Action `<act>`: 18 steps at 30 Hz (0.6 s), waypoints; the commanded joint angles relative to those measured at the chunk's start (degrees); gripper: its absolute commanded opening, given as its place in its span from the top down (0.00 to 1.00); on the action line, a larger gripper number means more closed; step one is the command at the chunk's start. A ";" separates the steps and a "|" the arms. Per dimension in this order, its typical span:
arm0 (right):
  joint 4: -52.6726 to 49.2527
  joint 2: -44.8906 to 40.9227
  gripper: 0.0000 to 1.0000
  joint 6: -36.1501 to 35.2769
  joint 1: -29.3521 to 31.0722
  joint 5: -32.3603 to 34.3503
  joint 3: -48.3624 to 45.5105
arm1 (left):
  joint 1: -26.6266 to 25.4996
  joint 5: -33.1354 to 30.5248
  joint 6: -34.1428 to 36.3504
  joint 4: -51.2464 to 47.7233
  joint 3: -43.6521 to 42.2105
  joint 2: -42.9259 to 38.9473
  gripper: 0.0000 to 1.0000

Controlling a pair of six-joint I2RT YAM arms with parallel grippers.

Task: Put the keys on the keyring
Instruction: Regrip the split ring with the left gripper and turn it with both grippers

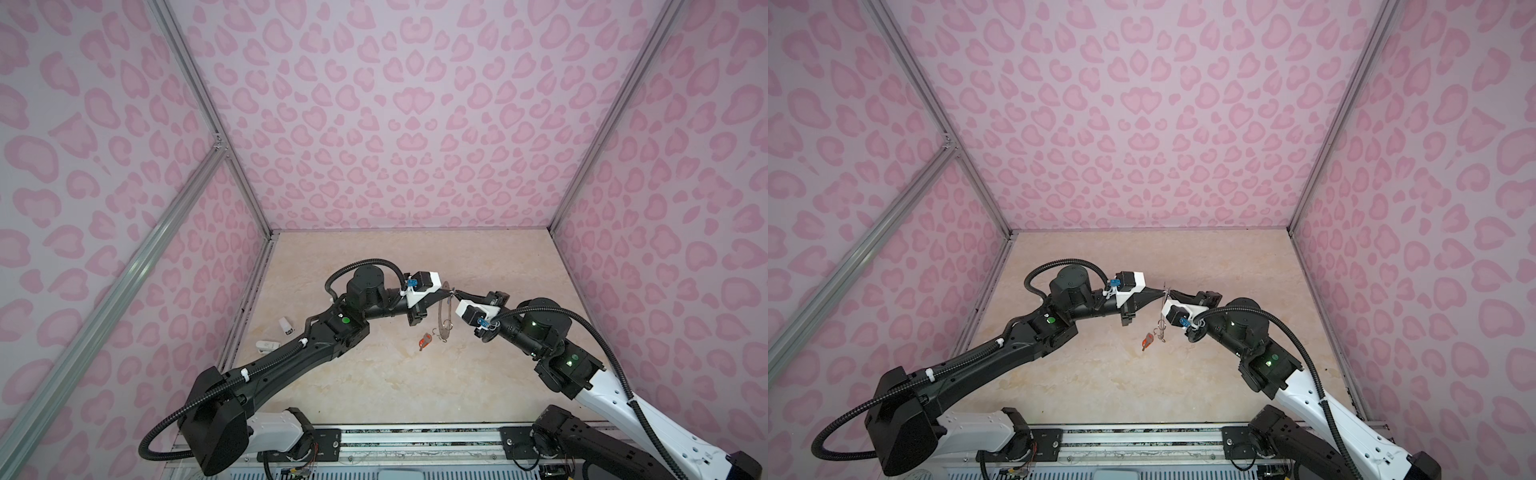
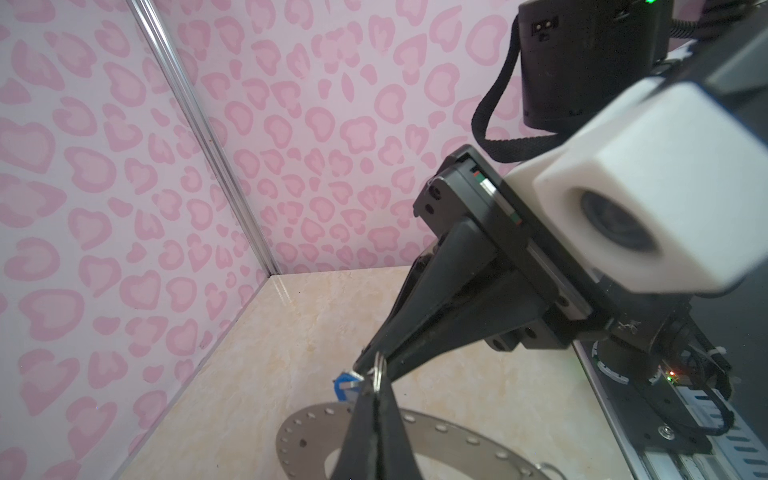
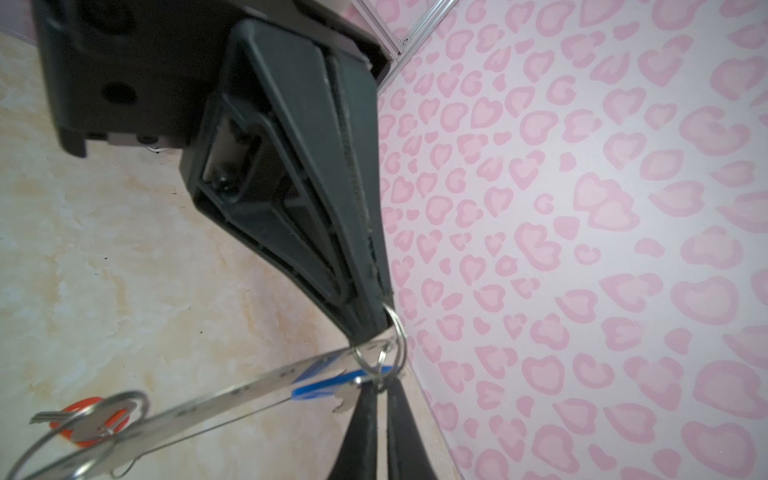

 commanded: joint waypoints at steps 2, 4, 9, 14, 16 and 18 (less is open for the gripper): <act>1.84 -0.48 0.78 0.74 -0.31 0.27 -0.64 | 0.00 1.28 -0.36 1.99 1.01 0.37 0.97; 1.38 -1.04 0.74 1.59 -0.90 -0.40 -0.64 | 0.05 1.34 -0.06 1.73 1.02 0.37 0.97; -1.25 -3.23 0.75 9.52 -8.25 -13.02 -0.02 | 0.28 2.44 1.62 1.64 0.66 -0.23 0.97; 1.16 -3.36 0.76 18.46 -13.64 -25.20 0.02 | 0.86 5.33 3.00 1.18 0.66 -0.37 0.97; 0.42 -2.66 0.77 19.17 -13.61 -26.93 0.89 | 0.84 6.18 3.80 0.28 0.92 -0.33 0.97; 0.11 -2.17 0.78 19.96 -13.65 -28.91 1.49 | 0.82 6.41 4.37 -0.10 0.86 -0.41 0.97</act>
